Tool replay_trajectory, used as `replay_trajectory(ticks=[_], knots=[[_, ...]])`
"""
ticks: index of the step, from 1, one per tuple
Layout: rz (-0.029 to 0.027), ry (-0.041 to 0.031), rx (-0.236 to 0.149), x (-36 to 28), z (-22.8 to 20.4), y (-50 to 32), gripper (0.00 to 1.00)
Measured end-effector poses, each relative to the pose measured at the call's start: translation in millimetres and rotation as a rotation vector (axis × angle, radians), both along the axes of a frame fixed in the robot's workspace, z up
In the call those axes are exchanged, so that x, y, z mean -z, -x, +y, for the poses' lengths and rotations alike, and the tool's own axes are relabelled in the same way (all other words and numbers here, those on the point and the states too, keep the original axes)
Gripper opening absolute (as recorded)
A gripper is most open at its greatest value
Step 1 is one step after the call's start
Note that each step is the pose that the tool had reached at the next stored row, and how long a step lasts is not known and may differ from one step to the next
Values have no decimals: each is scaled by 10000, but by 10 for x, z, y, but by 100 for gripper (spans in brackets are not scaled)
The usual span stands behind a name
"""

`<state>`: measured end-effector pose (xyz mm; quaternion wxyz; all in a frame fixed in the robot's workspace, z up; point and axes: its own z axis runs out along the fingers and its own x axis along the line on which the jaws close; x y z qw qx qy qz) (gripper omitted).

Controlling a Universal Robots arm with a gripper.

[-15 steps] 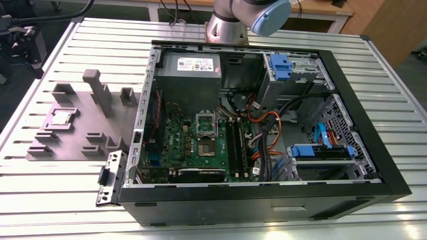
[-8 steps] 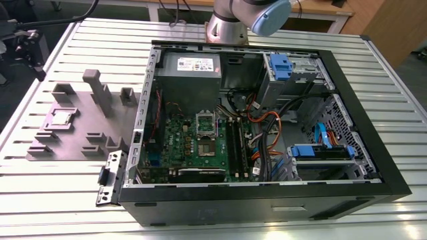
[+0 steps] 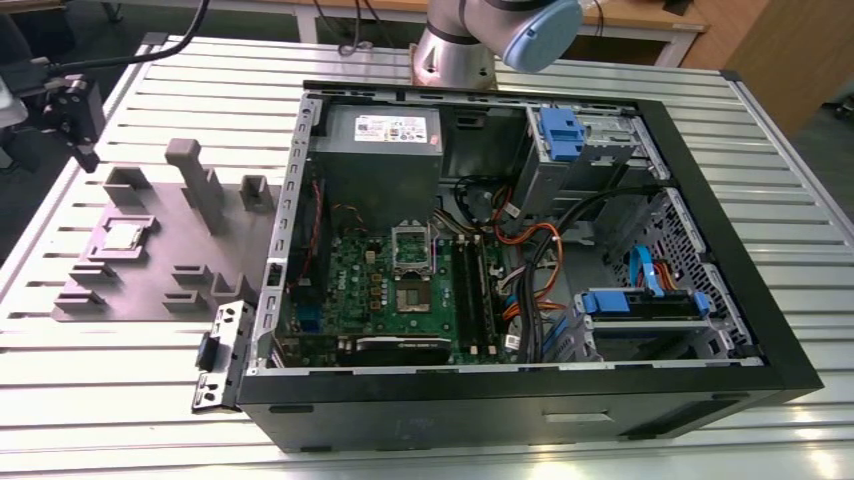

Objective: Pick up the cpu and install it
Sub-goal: 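Pick up the cpu and move it towards the insertion slot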

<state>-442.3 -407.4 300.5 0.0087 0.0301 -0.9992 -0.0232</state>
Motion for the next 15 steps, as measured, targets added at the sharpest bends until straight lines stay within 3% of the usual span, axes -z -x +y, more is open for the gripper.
replay_trajectory(ticks=[6,15], knots=[[0,0,154,108,-3,-4,59],[7,0,157,210,-6,-15,59]])
